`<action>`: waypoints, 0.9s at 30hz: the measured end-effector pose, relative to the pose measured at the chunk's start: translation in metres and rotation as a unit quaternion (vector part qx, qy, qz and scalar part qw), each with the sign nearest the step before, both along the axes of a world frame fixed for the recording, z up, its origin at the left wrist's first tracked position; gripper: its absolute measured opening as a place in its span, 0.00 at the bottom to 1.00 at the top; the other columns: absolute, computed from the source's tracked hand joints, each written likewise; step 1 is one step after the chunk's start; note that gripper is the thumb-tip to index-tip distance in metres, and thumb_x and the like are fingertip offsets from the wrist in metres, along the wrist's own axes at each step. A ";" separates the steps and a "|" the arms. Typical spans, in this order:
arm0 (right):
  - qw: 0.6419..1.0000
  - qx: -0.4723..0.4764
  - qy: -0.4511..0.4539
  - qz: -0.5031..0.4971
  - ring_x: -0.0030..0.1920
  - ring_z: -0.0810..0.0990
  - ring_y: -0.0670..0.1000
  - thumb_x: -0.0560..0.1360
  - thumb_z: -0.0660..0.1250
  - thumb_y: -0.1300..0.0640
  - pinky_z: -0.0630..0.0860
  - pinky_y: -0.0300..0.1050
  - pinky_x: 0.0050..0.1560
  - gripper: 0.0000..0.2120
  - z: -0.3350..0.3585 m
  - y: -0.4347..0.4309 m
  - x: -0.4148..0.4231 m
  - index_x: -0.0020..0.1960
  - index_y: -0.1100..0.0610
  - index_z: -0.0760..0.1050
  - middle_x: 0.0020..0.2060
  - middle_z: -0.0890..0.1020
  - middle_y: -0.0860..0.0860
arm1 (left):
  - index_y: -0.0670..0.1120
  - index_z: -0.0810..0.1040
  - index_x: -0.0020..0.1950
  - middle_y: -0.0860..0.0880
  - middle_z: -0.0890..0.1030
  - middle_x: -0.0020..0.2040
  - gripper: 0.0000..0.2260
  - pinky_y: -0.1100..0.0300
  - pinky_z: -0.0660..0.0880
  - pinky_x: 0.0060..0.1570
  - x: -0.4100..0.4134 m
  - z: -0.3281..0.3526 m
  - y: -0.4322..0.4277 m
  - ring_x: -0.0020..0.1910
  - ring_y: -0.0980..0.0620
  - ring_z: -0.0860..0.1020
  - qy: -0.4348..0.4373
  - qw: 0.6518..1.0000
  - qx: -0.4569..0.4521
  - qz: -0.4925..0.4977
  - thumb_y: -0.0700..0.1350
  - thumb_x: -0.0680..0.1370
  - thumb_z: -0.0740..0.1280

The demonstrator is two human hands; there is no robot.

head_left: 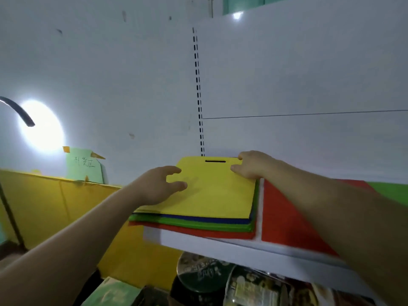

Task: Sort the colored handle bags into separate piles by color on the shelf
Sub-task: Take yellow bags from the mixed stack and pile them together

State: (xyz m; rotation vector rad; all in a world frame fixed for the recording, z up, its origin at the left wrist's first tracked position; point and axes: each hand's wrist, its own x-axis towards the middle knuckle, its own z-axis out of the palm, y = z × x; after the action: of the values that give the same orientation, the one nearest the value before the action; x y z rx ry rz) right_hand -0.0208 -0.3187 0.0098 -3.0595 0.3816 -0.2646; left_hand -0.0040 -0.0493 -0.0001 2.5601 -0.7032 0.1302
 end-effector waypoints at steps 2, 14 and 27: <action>0.998 0.005 -0.008 -0.061 0.65 0.70 0.58 0.79 0.54 0.38 0.70 0.48 0.58 0.32 -0.005 0.006 0.001 0.74 0.59 0.60 0.69 0.69 0.58 | 0.53 0.66 0.72 0.52 0.66 0.73 0.24 0.57 0.62 0.66 0.018 0.000 0.006 0.71 0.50 0.65 0.002 1.000 0.014 -0.024 0.57 0.77 0.64; 0.973 0.057 -0.132 -0.179 0.60 0.72 0.59 0.74 0.65 0.43 0.73 0.51 0.57 0.29 -0.034 0.025 -0.014 0.69 0.56 0.63 0.61 0.71 0.58 | 0.52 0.66 0.73 0.47 0.66 0.73 0.26 0.55 0.62 0.67 0.053 -0.018 0.009 0.70 0.46 0.65 0.047 0.992 0.085 -0.085 0.61 0.77 0.60; 0.853 0.119 -0.503 0.067 0.62 0.74 0.56 0.75 0.65 0.67 0.62 0.31 0.60 0.22 -0.018 0.038 -0.035 0.69 0.63 0.69 0.63 0.76 0.58 | 0.52 0.63 0.74 0.47 0.66 0.72 0.32 0.54 0.66 0.62 0.045 -0.013 0.017 0.68 0.46 0.68 0.094 0.994 -0.054 -0.028 0.58 0.73 0.69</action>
State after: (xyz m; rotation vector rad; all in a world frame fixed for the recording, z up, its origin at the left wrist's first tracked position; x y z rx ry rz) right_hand -0.0556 -0.2806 -0.0082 -2.2456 0.1027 -1.5450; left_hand 0.0408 -0.0318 -0.0130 2.4078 -0.6756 -0.0878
